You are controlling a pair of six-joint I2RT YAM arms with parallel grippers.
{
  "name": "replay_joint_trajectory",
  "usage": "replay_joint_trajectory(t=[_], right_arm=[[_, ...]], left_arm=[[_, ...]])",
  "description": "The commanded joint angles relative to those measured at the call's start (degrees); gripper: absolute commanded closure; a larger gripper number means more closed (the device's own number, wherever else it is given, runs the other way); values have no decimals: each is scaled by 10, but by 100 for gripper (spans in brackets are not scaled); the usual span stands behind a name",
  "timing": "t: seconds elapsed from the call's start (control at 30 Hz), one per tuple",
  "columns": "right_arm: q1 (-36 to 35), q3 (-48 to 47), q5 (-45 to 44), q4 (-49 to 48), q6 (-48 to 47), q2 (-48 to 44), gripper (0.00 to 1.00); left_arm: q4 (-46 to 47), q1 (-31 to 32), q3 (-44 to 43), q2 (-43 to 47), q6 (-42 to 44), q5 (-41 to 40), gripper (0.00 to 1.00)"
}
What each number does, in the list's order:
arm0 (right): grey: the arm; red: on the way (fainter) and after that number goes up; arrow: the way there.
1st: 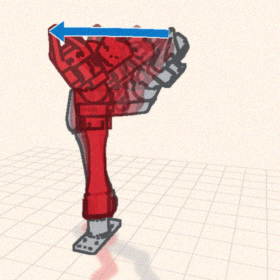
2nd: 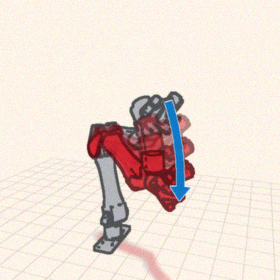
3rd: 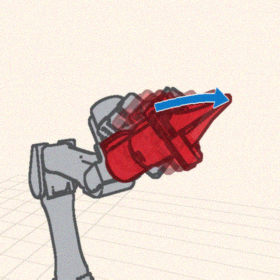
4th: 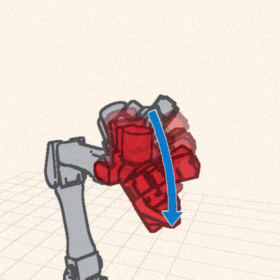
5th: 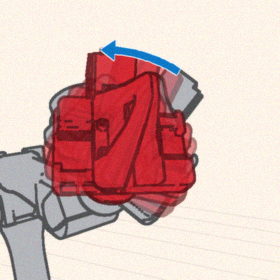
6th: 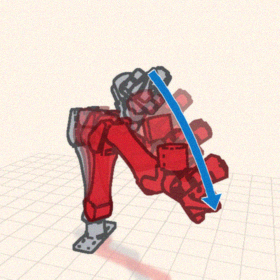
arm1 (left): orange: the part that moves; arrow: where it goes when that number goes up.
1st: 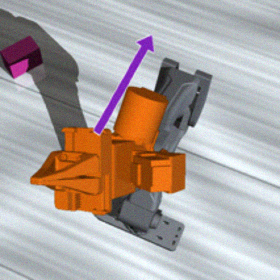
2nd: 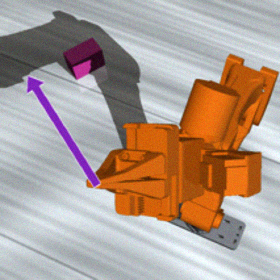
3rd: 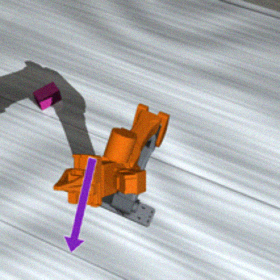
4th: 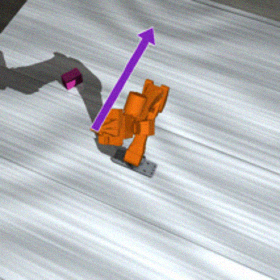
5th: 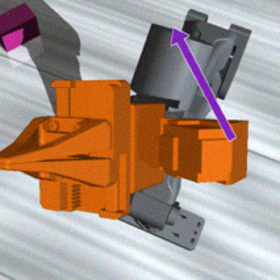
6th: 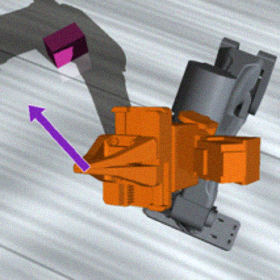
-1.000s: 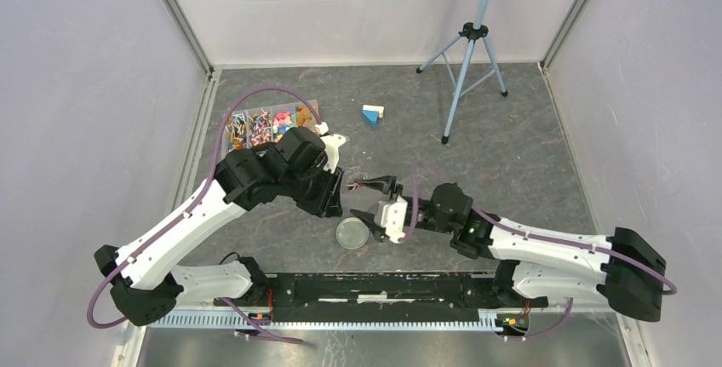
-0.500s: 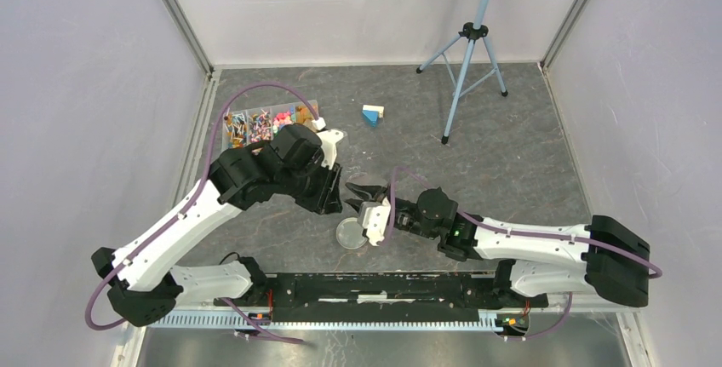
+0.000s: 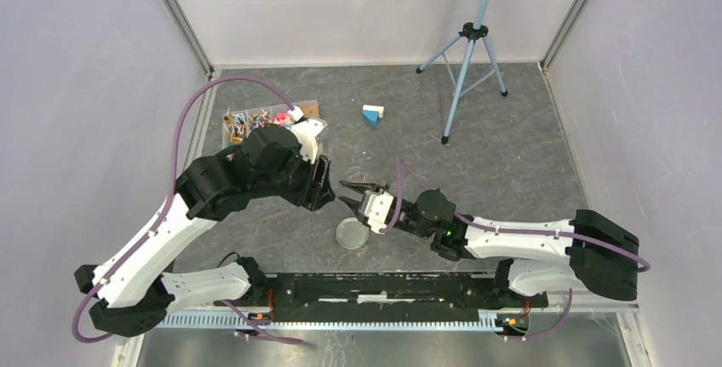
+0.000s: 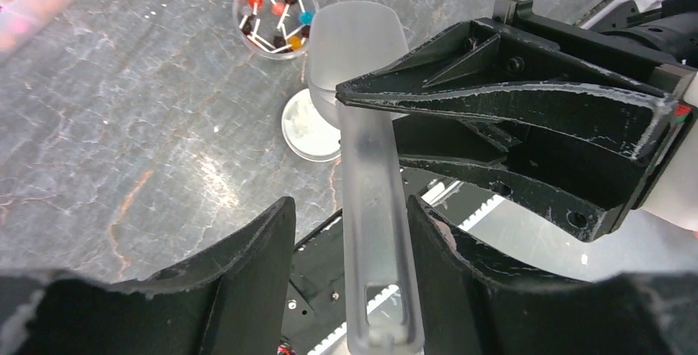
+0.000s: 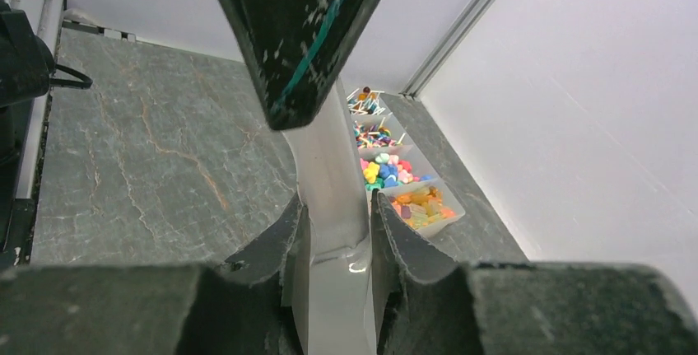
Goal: Pack the candies
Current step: Adjust the spatula.
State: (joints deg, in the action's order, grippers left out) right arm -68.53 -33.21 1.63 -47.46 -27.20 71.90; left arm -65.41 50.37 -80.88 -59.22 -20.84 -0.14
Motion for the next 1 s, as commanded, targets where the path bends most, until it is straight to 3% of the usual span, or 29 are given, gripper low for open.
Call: replay_joint_trajectory(t=[0.0,0.23,0.67,0.73,0.9,0.97], right_arm=[[-4,-25,2,-13,18,15,100],[-4,-33,-7,-15,31,27,100],[-3,-20,-43,-47,53,33,100],[-2,-23,-38,-42,55,34,100],[-2,-20,-54,-43,63,36,100],[-2,-18,-54,-42,69,34,88]], left_arm=[[15,0,-10,8,45,-38,40],[14,0,-4,-9,52,-39,48],[6,0,9,2,48,-31,45],[6,0,12,3,48,-36,53],[5,0,7,8,44,-58,89],[6,0,8,14,41,-83,97]])
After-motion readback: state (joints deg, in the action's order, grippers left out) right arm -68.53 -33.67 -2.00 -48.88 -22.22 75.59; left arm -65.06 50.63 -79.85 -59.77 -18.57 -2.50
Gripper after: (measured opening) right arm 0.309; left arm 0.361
